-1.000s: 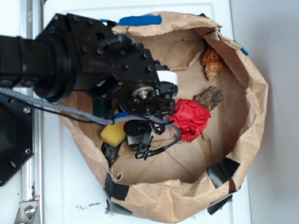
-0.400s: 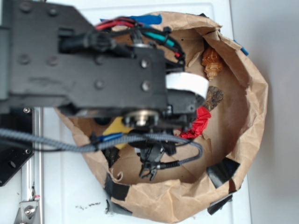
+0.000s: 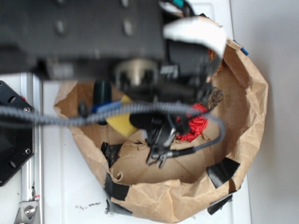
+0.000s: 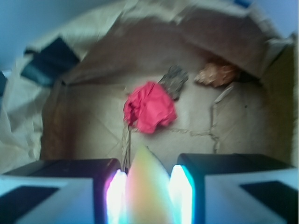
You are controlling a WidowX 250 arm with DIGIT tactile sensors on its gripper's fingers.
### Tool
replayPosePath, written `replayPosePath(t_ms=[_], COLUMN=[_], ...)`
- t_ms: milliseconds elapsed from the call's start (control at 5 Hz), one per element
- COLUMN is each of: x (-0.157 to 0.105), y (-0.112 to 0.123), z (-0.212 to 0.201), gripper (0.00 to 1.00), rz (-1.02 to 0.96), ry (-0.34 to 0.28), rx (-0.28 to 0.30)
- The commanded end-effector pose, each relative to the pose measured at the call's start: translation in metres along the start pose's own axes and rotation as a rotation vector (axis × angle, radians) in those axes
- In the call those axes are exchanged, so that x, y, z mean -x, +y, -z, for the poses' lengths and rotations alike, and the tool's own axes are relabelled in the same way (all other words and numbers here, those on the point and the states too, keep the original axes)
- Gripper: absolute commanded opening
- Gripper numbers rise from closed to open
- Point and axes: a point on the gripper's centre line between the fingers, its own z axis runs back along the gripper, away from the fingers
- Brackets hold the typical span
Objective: Grab the green sponge.
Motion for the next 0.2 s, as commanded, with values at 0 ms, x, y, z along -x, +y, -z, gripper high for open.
replayPosePath(t_ms=[0], x=[-0.0095], y=[-0.006], z=[-0.0074], gripper=[0.0], rz=[-0.006], ry=[-0.086], rx=[-0.073])
